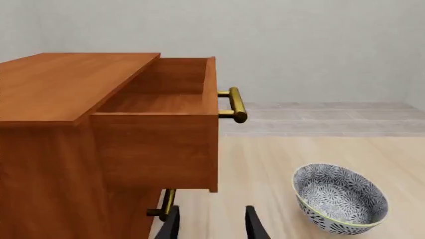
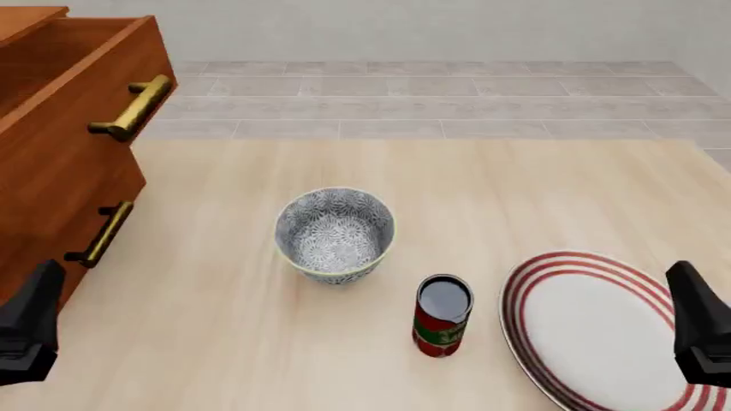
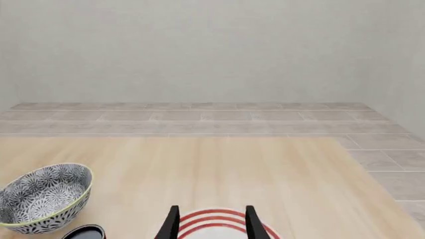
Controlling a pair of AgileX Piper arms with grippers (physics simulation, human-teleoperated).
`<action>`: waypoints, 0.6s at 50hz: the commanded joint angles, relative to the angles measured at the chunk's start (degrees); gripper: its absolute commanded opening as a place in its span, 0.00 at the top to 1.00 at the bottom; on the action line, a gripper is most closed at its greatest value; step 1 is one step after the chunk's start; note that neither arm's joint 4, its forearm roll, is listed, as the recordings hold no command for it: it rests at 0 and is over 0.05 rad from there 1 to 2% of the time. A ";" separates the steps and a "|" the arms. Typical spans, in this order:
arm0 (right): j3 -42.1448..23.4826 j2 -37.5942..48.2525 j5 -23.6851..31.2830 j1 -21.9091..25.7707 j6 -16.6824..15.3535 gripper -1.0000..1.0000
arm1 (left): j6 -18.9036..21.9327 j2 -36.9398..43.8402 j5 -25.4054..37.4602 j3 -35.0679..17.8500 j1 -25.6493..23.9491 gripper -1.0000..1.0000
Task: Put the bowl on top of the cabinet.
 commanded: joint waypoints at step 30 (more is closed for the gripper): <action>-0.15 0.25 -0.06 -0.01 0.00 0.00 | -0.34 -1.17 6.47 -4.04 -6.10 0.00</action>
